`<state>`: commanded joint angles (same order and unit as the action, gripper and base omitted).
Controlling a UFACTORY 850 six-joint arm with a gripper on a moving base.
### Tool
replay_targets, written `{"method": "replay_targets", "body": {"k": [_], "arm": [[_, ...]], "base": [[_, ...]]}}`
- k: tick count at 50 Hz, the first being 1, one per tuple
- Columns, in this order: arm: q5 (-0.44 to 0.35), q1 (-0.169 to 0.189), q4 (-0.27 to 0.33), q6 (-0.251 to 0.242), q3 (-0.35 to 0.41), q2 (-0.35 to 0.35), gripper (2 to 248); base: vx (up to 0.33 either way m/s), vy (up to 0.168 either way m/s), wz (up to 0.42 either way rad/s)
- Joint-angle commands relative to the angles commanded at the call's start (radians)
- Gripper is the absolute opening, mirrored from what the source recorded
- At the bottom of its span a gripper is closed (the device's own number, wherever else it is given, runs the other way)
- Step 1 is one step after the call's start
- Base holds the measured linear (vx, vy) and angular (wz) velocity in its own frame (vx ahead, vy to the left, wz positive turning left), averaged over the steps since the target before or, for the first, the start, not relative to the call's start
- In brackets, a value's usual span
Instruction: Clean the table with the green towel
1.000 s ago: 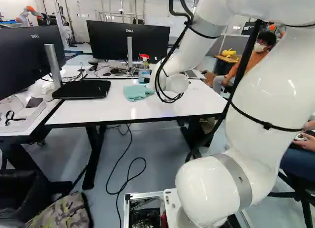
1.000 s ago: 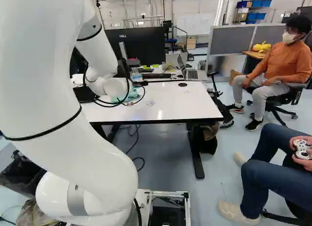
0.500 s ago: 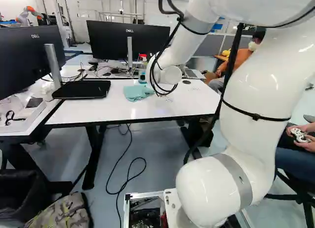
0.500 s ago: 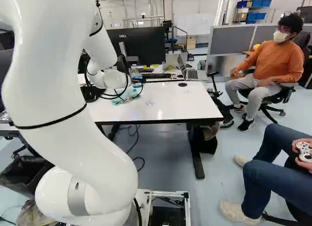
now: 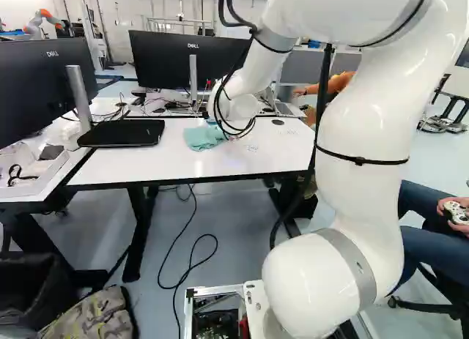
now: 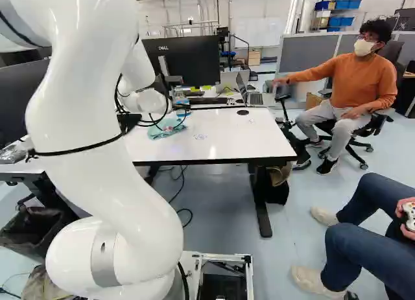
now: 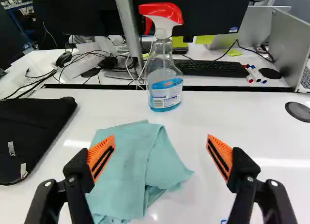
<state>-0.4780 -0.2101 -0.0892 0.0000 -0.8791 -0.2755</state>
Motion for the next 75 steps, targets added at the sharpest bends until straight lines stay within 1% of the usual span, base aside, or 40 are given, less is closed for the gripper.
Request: {"method": "replay_targets", "body": {"k": [20,32,43,50,64,75], "arm": [[0.104,-0.044,-0.037,0.000,-0.082,-0.068,247],[0.155,-0.069,-0.041,0.000,-0.126,-0.104,247],[0.199,-0.077,-0.040,0.000,-0.148,-0.122,247],[0.204,-0.077,-0.021,0.000,-0.149,-0.123,247],[0.205,-0.072,0.054,0.000,-0.149,-0.123,247],[0.233,-0.063,0.082,0.000,-0.163,-0.134,247]], "base": [[0.000,0.000,0.000],[0.000,0.000,0.000],[0.000,0.000,0.000],[0.000,0.000,0.000],[0.000,0.000,0.000],[0.000,0.000,0.000]]}}
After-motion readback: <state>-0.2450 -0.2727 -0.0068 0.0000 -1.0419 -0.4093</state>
